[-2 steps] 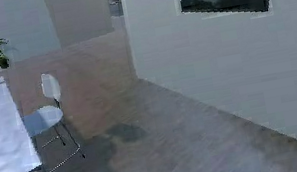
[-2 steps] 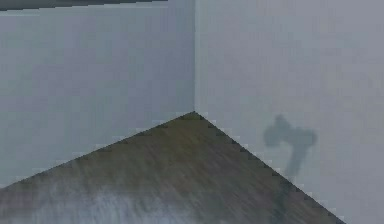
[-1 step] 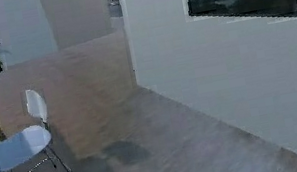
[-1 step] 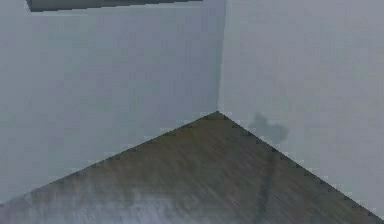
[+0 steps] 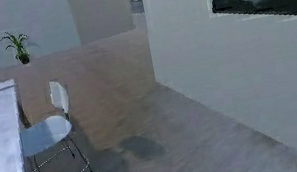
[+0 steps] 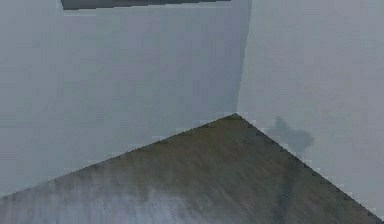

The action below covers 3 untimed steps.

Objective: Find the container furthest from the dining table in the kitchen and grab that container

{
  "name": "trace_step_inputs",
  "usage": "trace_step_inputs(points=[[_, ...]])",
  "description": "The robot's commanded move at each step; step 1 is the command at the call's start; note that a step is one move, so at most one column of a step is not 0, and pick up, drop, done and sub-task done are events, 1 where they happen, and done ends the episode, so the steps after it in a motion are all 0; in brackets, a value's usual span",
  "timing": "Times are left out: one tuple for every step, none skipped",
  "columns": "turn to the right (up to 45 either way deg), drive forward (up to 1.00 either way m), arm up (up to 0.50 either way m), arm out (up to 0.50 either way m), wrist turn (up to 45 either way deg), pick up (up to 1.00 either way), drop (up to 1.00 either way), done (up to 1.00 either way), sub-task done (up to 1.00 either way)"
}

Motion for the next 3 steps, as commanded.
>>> trace_step_inputs(points=[[0.0,1.00,0.00,0.00,0.0,0.00,0.00,0.00,0.00],[0.0,0.35,0.00,0.00,0.0,0.00,0.00,0.00,0.00],[-18.0,0.00,0.00,0.00,0.0,0.00,0.00,0.00,0.00]])
